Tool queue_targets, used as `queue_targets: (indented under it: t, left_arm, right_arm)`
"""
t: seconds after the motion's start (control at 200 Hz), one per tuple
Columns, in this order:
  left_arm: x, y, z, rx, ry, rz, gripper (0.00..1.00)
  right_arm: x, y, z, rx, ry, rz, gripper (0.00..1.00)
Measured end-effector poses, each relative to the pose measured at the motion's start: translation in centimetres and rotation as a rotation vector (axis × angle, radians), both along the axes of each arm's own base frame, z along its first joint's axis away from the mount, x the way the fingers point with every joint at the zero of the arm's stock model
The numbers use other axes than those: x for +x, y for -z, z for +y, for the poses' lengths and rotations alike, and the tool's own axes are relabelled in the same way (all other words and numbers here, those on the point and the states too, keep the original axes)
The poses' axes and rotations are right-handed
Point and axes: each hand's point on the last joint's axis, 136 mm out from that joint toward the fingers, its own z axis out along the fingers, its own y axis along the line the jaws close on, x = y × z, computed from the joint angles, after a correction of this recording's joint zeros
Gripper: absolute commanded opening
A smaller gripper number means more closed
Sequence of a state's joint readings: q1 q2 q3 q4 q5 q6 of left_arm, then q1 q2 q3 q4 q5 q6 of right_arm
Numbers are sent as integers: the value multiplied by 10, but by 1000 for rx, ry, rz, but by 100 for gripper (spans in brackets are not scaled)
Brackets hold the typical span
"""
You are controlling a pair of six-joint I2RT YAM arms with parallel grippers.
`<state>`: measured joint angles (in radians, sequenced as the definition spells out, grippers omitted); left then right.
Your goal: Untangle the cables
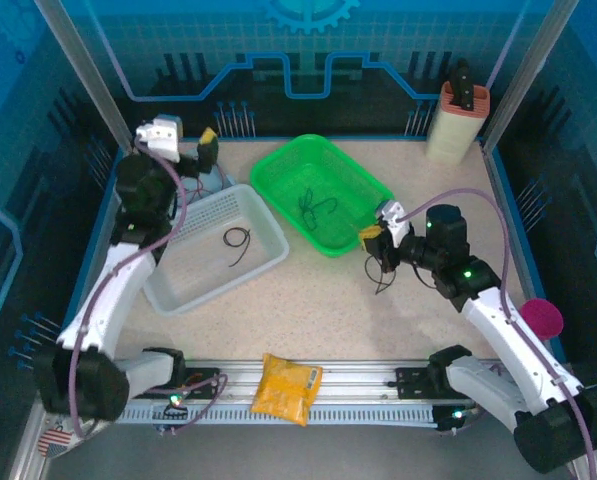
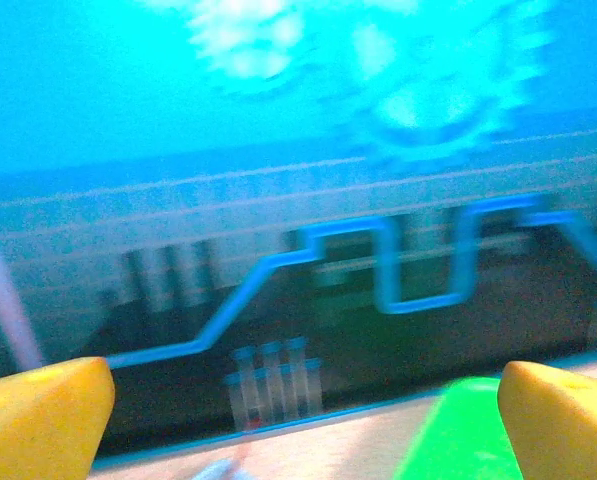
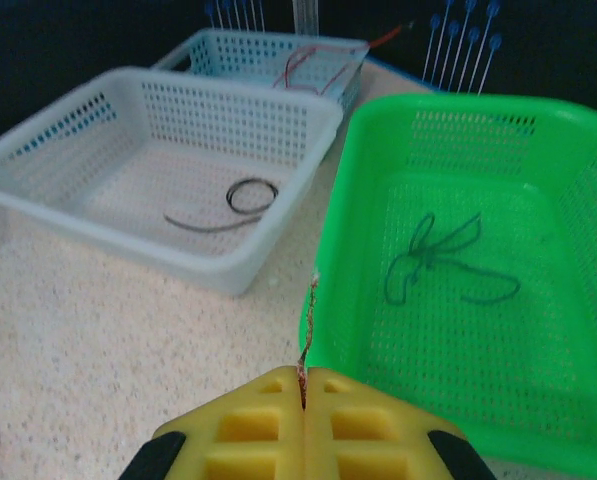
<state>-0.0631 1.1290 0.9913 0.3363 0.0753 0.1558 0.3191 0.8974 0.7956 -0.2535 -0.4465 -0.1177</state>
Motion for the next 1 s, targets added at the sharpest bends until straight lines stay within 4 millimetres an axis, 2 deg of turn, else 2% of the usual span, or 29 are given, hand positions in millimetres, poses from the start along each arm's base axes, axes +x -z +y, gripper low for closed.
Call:
queue_targets:
  t: [0.07, 0.135, 0.27, 0.425, 0.57, 0.715, 0.855, 1.001]
  left_arm:
    - [-22, 3, -38, 24, 209, 2, 99]
    - [-40, 17, -77, 44, 416, 41, 99]
    - [-69, 65, -150, 81, 752, 174, 99]
    - [-96, 117, -211, 85, 1003, 316, 99]
    - [-113, 146, -251, 83, 1147, 381, 99]
    - [-121, 158, -280, 55, 1231, 385, 99]
    - [-116, 165, -300, -3, 1257, 382, 97]
    - [-103, 171, -313, -85, 1268, 377, 86]
  right_arm:
    - [1, -19, 1, 25, 2, -23, 0]
    - [2, -35, 2, 43, 4, -44, 0]
    - [2, -64, 1, 74, 7, -95, 0]
    - [0, -82, 1, 107, 8, -108, 0]
    - [-3, -96, 3, 150, 2, -99, 0]
    - [-6, -108, 7, 192, -19, -99, 0]
    - [-12, -118, 13, 236, -68, -100, 0]
    - [-18, -125, 18, 276, -115, -86, 0]
